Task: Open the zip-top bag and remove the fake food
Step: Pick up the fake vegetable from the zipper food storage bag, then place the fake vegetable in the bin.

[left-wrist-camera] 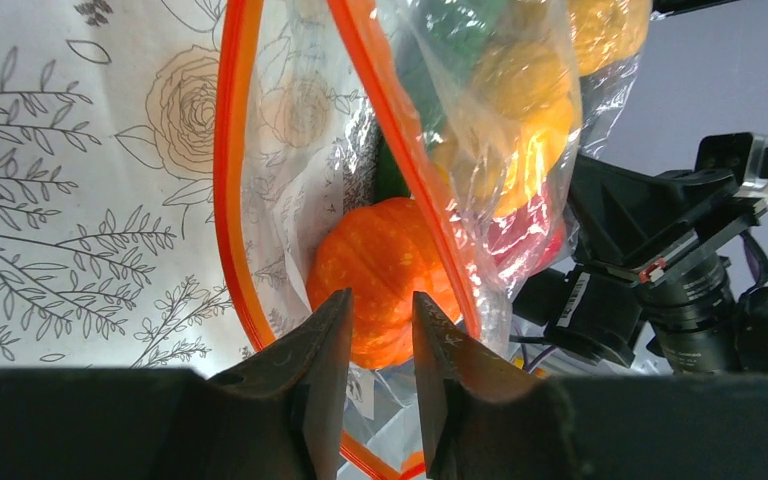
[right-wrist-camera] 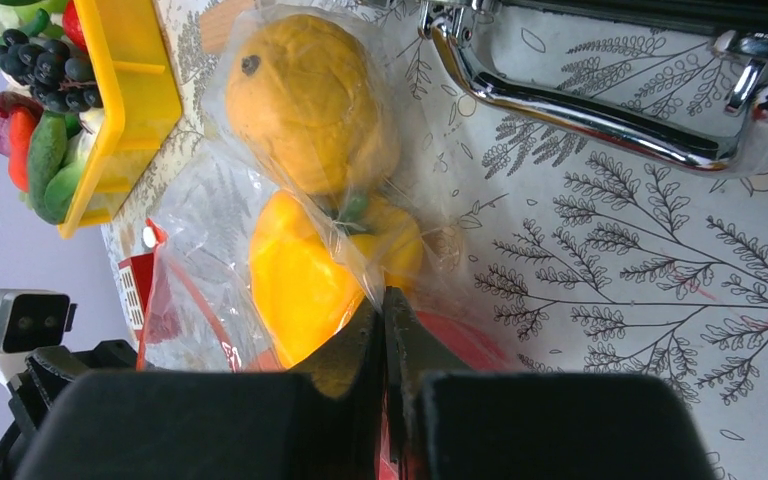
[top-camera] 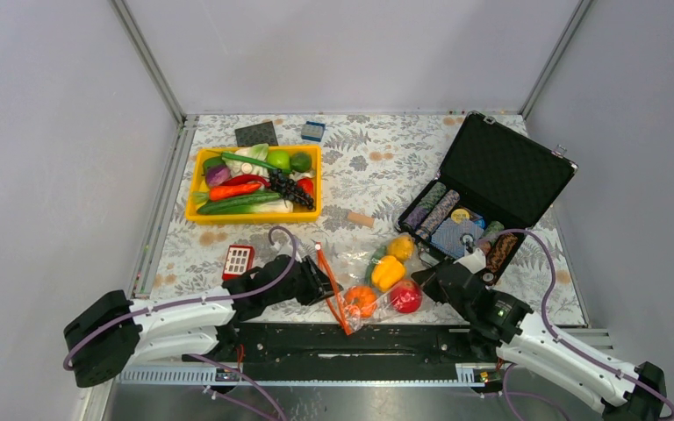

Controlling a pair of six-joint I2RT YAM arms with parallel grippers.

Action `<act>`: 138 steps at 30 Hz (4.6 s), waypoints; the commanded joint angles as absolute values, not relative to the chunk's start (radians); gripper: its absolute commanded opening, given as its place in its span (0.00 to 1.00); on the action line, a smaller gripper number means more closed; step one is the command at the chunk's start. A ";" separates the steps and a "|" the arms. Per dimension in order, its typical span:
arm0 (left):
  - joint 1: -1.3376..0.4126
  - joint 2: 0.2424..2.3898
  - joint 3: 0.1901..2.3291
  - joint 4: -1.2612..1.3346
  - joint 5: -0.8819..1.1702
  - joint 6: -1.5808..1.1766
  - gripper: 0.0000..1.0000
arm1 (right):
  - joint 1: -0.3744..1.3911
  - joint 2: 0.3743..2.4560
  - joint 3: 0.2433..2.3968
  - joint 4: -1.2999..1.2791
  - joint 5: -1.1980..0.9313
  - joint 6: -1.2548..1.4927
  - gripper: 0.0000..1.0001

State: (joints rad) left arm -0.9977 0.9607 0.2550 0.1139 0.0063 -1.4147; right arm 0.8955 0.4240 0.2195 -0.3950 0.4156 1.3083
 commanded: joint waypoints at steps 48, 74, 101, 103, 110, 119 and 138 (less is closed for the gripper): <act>-1.135 1.325 0.199 0.774 0.166 -1.343 0.71 | 0.893 0.624 0.168 -0.227 0.290 1.324 0.00; -1.167 1.320 0.234 0.771 0.130 -1.366 0.50 | 0.893 0.638 0.176 -0.226 0.288 1.307 0.00; -0.906 0.636 0.433 -0.506 -0.121 -1.121 0.47 | 0.892 0.308 0.275 -0.666 0.591 1.297 0.00; -0.840 0.617 0.496 -0.590 -0.136 -1.063 0.47 | 0.893 0.313 0.272 -0.654 0.585 1.294 0.00; -0.571 0.705 0.740 -0.729 -0.075 -0.817 0.48 | 0.893 0.326 0.260 -0.614 0.561 1.283 0.00; -0.154 0.956 0.986 -0.693 0.145 -0.634 0.45 | 0.893 0.295 0.250 -0.615 0.543 1.282 0.00; 0.093 1.299 1.233 -0.617 0.275 -0.551 0.45 | 0.893 0.317 0.271 -0.616 0.544 1.250 0.00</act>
State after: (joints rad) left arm 0.0826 1.2617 1.1469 -0.6651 0.2440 -0.5945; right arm 0.8894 0.3122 0.2459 -0.6216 0.5217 1.2610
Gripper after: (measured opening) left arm 0.595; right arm 0.039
